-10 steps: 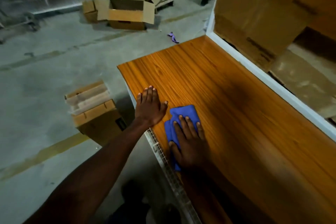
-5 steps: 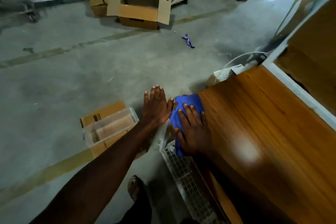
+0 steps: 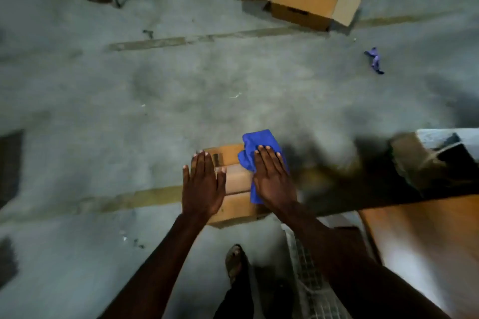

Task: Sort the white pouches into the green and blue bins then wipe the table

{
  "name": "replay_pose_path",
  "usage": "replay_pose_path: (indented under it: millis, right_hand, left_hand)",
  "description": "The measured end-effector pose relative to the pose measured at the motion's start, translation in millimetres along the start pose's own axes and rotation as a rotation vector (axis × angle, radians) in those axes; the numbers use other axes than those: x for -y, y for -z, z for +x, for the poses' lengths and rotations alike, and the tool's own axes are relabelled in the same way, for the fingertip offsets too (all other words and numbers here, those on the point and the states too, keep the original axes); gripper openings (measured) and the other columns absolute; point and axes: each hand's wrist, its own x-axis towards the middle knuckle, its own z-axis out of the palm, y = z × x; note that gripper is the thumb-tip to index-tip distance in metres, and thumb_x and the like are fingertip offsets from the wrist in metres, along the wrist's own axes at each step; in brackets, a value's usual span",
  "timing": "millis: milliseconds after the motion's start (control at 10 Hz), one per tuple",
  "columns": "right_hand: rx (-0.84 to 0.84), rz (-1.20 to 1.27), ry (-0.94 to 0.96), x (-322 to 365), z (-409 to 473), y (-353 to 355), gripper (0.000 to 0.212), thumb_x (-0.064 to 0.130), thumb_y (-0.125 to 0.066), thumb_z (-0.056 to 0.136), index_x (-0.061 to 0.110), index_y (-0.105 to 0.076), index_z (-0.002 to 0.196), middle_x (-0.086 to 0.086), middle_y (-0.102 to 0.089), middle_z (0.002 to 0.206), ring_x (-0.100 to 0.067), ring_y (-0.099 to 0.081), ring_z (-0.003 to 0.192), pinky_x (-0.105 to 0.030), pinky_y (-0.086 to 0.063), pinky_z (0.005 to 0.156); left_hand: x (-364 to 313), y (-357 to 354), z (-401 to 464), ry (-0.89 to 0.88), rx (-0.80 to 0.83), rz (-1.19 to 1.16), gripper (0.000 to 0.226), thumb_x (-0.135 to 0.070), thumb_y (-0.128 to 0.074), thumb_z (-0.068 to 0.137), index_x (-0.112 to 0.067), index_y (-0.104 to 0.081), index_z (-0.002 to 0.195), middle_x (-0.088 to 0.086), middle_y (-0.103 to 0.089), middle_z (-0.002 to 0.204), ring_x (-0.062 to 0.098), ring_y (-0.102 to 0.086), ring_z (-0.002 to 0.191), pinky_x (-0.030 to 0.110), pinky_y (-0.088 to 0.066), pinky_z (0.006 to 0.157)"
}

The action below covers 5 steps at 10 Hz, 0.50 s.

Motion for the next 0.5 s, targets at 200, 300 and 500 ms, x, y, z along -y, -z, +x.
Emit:
replay_pose_path:
  millis: [200, 300, 500]
  right_hand:
    - [0.263, 0.016, 0.041, 31.9, 11.9, -134.7, 0.050, 0.023, -0.040, 0.097, 0.005, -0.049, 0.143, -0.022, -0.053, 0.144, -0.039, -0.051, 0.134, -0.052, -0.046, 0.107]
    - [0.337, 0.002, 0.038, 35.9, 5.2, -179.7, 0.057, 0.033, -0.036, 0.097, 0.010, -0.033, 0.149, -0.024, -0.046, 0.149, -0.042, -0.047, 0.136, -0.058, -0.037, 0.111]
    - [0.215, 0.059, -0.027, 48.7, -0.1, -132.4, 0.061, 0.042, -0.029, 0.099, 0.014, -0.027, 0.153, -0.021, -0.036, 0.157, -0.039, -0.037, 0.144, -0.058, -0.035, 0.114]
  left_hand:
    - [76.9, -25.7, -50.2, 0.153, 0.003, -0.008, 0.080, -0.056, -0.015, 0.094, -0.002, -0.029, 0.152, 0.015, -0.027, 0.160, 0.030, -0.022, 0.149, 0.049, -0.014, 0.120]
    - [99.2, -31.3, -68.2, 0.171, 0.053, 0.010, 0.088, -0.065, -0.007, 0.091, -0.006, -0.020, 0.155, 0.011, -0.016, 0.164, 0.025, -0.011, 0.152, 0.042, -0.005, 0.122]
    - [92.4, -21.4, -78.4, 0.114, 0.113, -0.017, 0.099, -0.074, 0.011, 0.086, -0.009, -0.015, 0.156, 0.008, -0.011, 0.165, 0.021, -0.006, 0.152, 0.038, 0.001, 0.121]
